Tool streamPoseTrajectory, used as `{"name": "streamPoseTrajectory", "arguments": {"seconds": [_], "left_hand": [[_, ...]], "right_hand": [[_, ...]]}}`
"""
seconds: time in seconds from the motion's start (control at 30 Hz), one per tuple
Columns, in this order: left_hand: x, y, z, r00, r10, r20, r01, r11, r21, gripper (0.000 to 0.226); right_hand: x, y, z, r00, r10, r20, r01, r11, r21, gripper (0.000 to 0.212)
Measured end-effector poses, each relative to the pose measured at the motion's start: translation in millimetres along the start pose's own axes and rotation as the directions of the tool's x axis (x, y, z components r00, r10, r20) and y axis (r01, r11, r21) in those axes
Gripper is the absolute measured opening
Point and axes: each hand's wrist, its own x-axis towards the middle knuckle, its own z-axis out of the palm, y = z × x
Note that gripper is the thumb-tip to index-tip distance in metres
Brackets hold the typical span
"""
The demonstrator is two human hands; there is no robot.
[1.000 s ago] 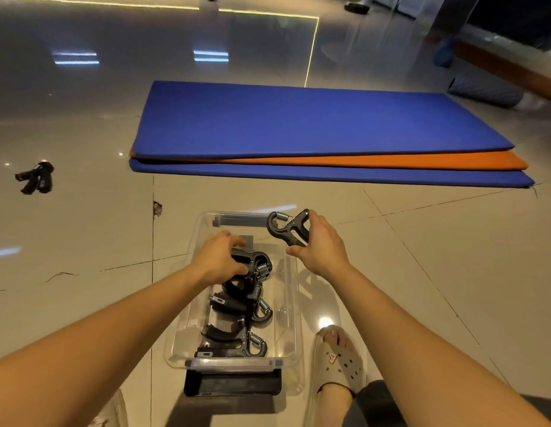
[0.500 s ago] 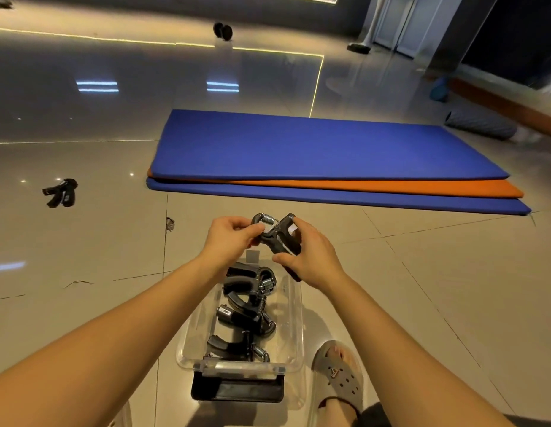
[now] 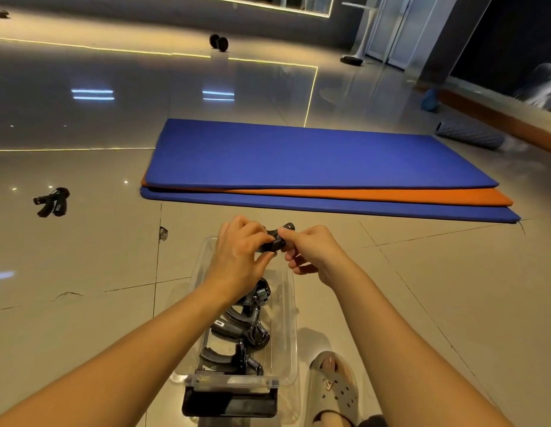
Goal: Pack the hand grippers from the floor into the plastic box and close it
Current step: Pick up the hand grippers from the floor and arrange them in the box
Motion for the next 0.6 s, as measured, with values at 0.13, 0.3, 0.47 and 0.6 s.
{"name": "streamPoseTrajectory", "arguments": {"seconds": [0.13,0.3,0.47,0.6], "left_hand": [[-3.3,-4.3,5.0,0.999,0.051,-0.008,-0.051,0.998,0.041,0.027],[-9.0,-18.6,10.6,0.995,-0.078,0.057,0.076,0.996,0.050,0.055],[-1.0,-49.4,6.7,0.969,-0.104,0.225,0.079,0.990,0.119,0.087],[-2.8,-67.5,9.3,0.930,-0.044,0.365,0.016,0.997,0.079,0.073]], "right_hand": [[2.4,3.8,2.9,0.998,0.059,0.028,-0.061,0.992,0.111,0.028],[7.5,5.9,-3.3,0.999,-0.010,0.049,0.010,1.000,0.014,0.024],[14.1,13.8,-23.2,0.966,-0.159,0.205,0.204,0.953,-0.222,0.021],[24.0,29.9,-28.0,0.942,-0.155,0.298,0.218,0.957,-0.193,0.021]]}}
